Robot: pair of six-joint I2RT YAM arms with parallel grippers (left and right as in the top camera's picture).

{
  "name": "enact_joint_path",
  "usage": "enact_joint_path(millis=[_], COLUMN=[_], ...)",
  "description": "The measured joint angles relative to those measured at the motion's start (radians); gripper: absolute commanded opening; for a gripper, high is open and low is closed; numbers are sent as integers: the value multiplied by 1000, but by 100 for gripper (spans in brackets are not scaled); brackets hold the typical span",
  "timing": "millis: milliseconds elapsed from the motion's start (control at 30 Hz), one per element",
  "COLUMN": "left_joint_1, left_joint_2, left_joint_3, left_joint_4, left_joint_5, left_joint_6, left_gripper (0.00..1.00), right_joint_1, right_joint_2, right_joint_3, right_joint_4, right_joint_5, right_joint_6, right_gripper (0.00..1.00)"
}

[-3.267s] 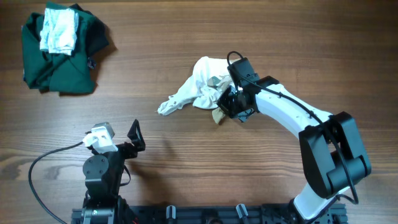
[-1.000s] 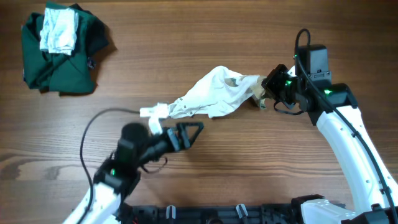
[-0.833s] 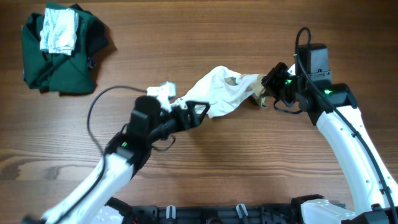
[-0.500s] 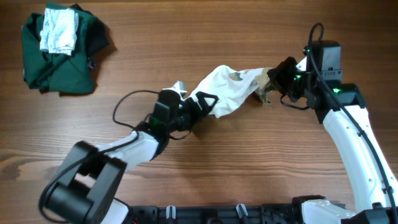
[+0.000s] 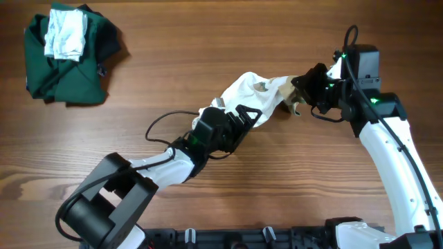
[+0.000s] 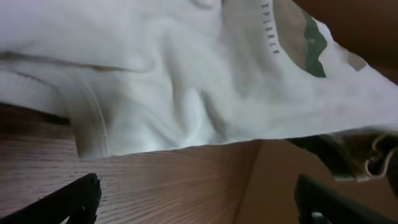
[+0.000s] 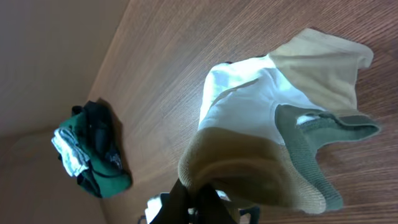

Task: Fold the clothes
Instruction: 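Reach the left gripper to the shirt's white left end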

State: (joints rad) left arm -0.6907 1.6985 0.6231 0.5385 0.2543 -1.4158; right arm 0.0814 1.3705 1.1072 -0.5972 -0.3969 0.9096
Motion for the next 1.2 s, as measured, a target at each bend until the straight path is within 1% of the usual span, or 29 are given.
enact_joint_path(millis=[67,233,500,633,900,1100,1200], left_joint_1=[-5,-24,-83,-94,-94,-94,-94], left_joint_2=[0,3,31,34,38,68,97], left_joint_3=[0,0,0,0,1,24,26], left_joint_4=[-16,-26,-21,-14,-6,-4,23], left_joint_5=[-34,-116,-224,-287,-386,-396,-401], left_joint_6=[-34,-76,-221,-267,-289,-289,-289], left_gripper=[100,100,100,100,100,100,99], right_joint_1=[0,0,0,0,0,0,0], right_joint_2=[0,0,0,0,0,0,0], right_joint_3=[0,0,0,0,0,0,0], right_joint_4=[0,0,0,0,0,0,0], right_joint_5=[-3,-4,-7,-8,-23,-29,-30], right_joint_6=[2,2,6,9,9,9,9], right_gripper=[6,6,6,6,6,6,6])
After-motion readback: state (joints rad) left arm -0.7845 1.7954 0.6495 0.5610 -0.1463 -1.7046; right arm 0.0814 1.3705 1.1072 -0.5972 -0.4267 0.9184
